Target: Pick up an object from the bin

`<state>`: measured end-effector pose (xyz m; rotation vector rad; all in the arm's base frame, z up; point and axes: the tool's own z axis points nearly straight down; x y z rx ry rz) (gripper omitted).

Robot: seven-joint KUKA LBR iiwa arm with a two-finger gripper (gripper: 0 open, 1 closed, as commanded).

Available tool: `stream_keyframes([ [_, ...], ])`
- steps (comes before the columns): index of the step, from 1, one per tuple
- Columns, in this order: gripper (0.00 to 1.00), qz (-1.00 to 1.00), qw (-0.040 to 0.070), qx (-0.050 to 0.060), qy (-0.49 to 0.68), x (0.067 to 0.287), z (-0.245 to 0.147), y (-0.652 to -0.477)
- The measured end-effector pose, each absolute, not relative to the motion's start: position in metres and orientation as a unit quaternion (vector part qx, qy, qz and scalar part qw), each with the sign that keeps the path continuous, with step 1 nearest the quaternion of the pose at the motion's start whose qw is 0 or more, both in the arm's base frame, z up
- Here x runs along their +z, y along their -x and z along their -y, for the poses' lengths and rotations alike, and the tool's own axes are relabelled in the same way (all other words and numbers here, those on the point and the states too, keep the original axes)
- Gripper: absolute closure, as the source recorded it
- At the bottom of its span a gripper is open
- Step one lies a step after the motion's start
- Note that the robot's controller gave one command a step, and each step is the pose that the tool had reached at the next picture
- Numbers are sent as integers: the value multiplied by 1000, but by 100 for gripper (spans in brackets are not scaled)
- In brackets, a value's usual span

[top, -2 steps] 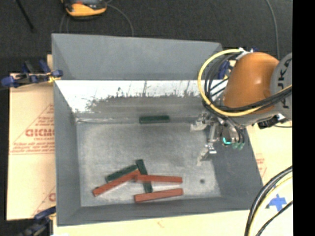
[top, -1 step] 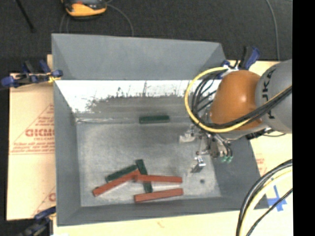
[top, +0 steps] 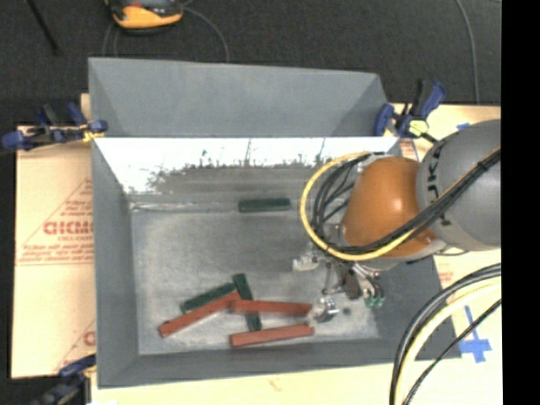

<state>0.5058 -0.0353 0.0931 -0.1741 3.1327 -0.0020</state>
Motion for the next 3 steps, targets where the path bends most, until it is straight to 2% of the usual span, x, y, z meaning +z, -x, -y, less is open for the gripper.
stream_keyframes([
  [1,100,-998,-3,-1,57,100,38,-509],
  [2,100,-998,-3,-1,57,100,38,-509],
  [3,100,-999,3,0,33,251,2,-514],
])
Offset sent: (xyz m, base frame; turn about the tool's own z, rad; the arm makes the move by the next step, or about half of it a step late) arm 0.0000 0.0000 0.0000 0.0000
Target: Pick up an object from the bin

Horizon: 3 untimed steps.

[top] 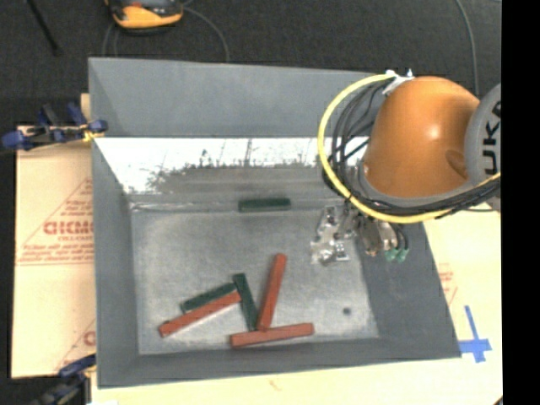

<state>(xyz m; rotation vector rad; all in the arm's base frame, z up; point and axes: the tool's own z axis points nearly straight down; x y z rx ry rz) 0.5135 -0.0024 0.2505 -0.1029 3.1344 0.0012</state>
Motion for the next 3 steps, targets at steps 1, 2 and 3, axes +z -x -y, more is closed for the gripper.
stream_keyframes([
  [1,100,-999,2,0,33,250,3,-513],
  [2,0,-994,-2,0,112,145,3,-510],
  [3,0,-994,1,-1,111,149,3,-512],
])
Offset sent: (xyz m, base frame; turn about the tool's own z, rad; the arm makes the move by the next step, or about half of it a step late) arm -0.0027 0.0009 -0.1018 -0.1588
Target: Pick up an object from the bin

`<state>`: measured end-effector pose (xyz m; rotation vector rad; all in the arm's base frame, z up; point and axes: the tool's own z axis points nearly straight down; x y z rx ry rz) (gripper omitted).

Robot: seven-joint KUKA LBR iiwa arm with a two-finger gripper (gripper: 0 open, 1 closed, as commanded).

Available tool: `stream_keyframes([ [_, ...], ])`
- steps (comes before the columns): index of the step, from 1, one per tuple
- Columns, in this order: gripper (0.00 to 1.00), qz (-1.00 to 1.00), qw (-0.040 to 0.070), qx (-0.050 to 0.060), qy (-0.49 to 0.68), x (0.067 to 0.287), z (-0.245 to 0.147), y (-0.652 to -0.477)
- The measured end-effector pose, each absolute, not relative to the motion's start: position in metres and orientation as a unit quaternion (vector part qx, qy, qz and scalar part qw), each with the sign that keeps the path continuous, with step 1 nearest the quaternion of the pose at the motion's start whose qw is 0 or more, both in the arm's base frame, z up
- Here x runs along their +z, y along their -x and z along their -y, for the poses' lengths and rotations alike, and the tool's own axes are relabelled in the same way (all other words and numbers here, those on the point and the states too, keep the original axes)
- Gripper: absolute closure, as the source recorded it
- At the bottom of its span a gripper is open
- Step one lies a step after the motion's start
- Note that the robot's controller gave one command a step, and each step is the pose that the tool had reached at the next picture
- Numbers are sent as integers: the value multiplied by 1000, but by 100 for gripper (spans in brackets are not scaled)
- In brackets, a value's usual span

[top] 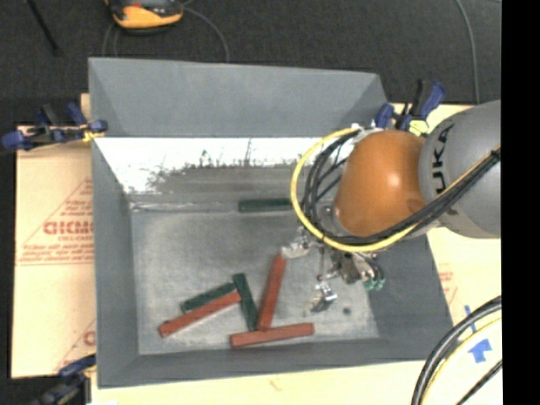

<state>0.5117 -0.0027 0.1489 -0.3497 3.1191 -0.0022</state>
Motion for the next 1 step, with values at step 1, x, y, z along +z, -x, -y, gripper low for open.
stream_keyframes([
  [1,100,-967,-3,-3,255,80,-55,-578],
])
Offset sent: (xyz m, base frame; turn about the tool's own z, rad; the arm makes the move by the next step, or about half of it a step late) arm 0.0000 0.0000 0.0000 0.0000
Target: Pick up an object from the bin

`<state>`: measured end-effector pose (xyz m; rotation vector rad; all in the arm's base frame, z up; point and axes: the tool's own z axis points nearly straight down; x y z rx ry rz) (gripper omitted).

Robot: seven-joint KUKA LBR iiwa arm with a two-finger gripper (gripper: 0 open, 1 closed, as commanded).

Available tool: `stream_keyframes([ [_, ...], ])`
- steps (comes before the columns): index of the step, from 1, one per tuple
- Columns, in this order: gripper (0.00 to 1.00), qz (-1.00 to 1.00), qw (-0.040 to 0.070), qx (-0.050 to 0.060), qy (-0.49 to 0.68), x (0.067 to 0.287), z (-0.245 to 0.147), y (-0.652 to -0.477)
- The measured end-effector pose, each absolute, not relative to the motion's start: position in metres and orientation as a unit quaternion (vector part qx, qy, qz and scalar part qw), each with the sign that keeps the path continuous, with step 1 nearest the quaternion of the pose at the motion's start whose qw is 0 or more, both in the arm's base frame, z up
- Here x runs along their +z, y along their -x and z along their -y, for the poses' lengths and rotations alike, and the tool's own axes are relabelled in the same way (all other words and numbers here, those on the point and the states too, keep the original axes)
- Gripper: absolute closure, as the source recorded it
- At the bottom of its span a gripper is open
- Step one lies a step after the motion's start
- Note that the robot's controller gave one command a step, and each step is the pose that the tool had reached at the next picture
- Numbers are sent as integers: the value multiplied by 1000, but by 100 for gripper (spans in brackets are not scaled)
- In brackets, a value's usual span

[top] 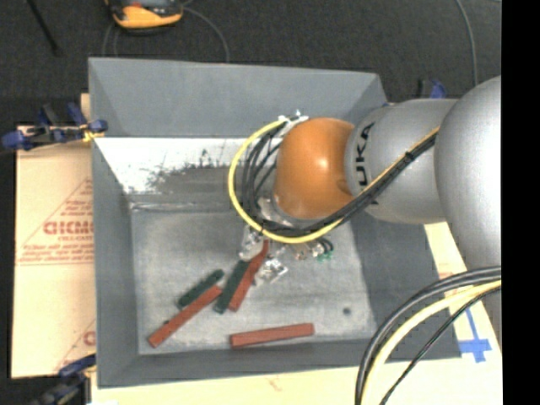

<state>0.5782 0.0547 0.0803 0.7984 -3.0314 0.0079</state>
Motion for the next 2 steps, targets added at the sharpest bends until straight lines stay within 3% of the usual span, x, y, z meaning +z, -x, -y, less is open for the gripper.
stream_keyframes([
  [1,100,967,3,2,-254,80,-55,-578],
  [2,100,959,-4,1,-283,226,-76,-582],
])
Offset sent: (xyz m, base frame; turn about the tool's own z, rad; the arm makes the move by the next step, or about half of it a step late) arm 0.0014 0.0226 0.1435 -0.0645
